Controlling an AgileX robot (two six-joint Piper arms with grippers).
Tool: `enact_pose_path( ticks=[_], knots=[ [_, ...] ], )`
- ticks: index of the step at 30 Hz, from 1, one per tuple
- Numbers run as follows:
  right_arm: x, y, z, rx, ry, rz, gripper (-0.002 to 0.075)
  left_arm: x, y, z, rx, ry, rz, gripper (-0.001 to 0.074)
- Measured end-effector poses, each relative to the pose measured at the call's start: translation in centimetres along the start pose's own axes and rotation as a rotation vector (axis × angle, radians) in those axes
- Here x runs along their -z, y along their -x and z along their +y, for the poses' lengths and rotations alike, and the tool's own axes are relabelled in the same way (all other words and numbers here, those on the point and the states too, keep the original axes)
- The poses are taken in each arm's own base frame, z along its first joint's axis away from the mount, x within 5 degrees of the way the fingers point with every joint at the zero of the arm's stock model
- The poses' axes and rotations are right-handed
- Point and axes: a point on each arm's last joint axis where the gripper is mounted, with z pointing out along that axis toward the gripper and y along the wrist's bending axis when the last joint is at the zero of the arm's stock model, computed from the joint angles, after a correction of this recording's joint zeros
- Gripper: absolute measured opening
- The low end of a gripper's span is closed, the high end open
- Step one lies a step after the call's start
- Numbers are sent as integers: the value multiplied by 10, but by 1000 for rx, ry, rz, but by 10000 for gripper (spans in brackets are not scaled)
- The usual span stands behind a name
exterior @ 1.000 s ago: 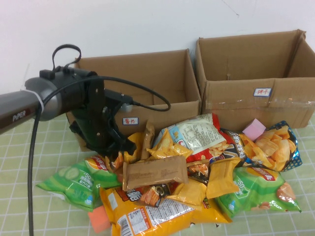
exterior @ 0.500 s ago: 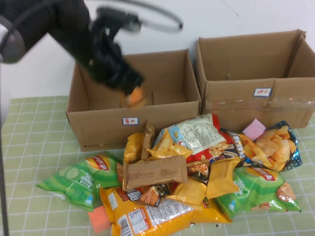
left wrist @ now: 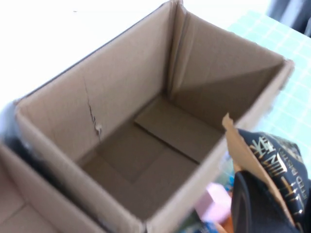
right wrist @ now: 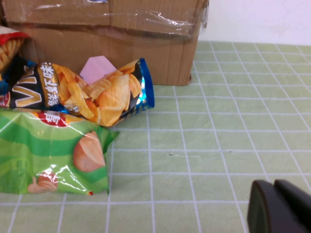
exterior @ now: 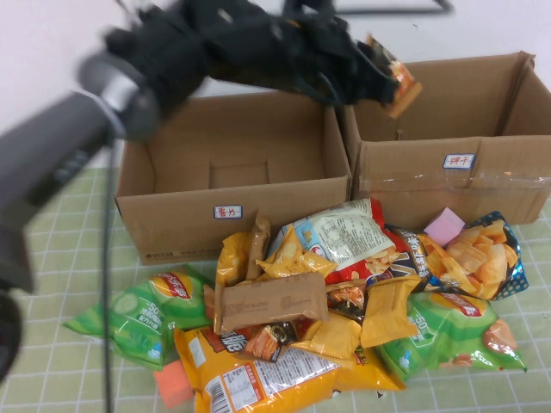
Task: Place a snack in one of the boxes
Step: Place the biscuit in the biscuit box, then pick up the potato chip
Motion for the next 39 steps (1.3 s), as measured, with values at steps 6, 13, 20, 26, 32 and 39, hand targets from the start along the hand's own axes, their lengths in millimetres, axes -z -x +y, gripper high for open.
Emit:
enact_pose_path(
  ticks=[6,13,20,26,32,39],
  knots=[
    [0,0,0,0,0,0,-2,-49,-23,4,-21,70,-59,87],
    [0,0,0,0,0,0,-2,-77,-37,26,75,194,-197,87],
    [0,0,0,0,0,0,-2,-96,-57,35,110,213,-173,87],
    [0,0,0,0,0,0,-2,-104,-67,36,91,204,-135,242],
    [0,0,0,0,0,0,-2,-101,-57,35,71,205,-165,522],
    [0,0,0,0,0,0,-2,-58,-14,26,-166,148,-143,423]
  ],
)
